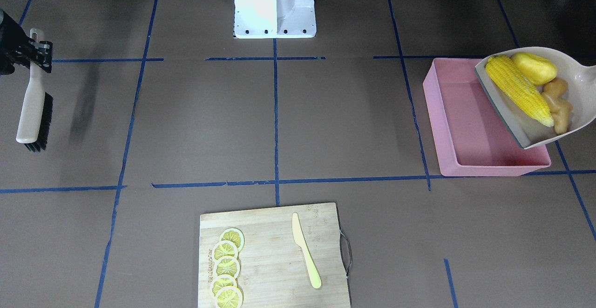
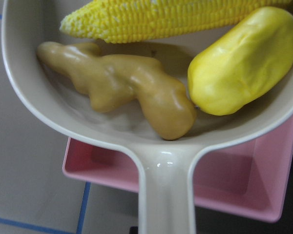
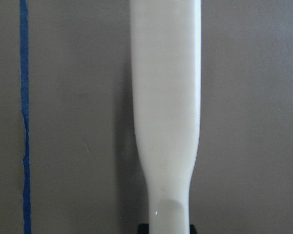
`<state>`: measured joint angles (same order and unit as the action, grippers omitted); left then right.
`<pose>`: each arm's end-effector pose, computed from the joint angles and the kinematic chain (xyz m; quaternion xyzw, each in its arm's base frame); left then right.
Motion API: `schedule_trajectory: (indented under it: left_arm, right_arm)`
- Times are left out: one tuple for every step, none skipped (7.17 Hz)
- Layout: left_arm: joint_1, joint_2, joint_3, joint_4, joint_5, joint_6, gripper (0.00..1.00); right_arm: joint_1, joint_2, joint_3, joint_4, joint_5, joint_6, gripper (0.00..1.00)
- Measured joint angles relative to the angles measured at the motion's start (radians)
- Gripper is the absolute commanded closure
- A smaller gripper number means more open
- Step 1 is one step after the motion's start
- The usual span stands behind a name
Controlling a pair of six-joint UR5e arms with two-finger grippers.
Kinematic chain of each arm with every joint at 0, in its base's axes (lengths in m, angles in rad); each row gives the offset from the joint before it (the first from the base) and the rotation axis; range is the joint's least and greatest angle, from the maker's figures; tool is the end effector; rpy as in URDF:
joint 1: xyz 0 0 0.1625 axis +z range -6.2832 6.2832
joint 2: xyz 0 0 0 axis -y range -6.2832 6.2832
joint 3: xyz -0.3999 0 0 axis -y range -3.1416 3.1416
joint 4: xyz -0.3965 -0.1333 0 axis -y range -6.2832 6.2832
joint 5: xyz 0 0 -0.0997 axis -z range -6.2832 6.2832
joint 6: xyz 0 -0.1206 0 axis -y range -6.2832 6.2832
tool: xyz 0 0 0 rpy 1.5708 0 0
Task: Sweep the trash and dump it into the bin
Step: 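Tilt the dustpan over the pink bin with the left gripper to dump the produce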
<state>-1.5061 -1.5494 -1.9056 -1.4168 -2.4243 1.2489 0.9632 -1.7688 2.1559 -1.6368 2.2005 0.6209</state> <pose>-0.0113 -0.4814 0.5025 0.2904 0.3019 0.5802 0.6985 -0.1851 -0.3753 0.4659 -0.0520 -0.3374 -0.0433 0.9389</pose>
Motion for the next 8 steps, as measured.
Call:
schedule_trajectory:
  left_arm:
    - [-0.004,0.010,0.001,-0.002,0.006,0.010,1.00]
    - [-0.005,0.019,-0.003,-0.006,0.025,0.014,1.00]
    - [-0.005,0.025,-0.008,-0.012,0.062,0.015,1.00]
    - [-0.005,0.029,-0.013,-0.018,0.106,0.015,1.00]
    - [-0.004,0.031,-0.025,-0.019,0.168,0.014,1.00]
    - [-0.002,0.035,-0.042,-0.019,0.238,0.011,1.00]
    - [0.002,0.041,-0.057,-0.018,0.299,0.007,1.00]
    - [0.007,0.047,-0.070,-0.017,0.338,0.005,1.00]
  right_arm:
    - [0.001,0.000,-0.001,0.000,0.002,-0.001,0.99]
    - [0.001,-0.001,-0.002,0.000,0.004,-0.001,0.99]
    - [0.001,-0.001,-0.002,0.000,0.006,-0.001,0.99]
    - [0.002,-0.001,-0.003,-0.001,0.006,-0.001,0.99]
    - [0.002,-0.001,-0.005,0.000,0.007,-0.001,0.99]
    - [0.002,-0.001,-0.007,0.000,0.007,-0.001,0.99]
    - [0.002,0.000,-0.010,0.000,0.007,-0.001,0.99]
    - [0.001,0.001,-0.016,0.000,0.007,-0.001,0.99]
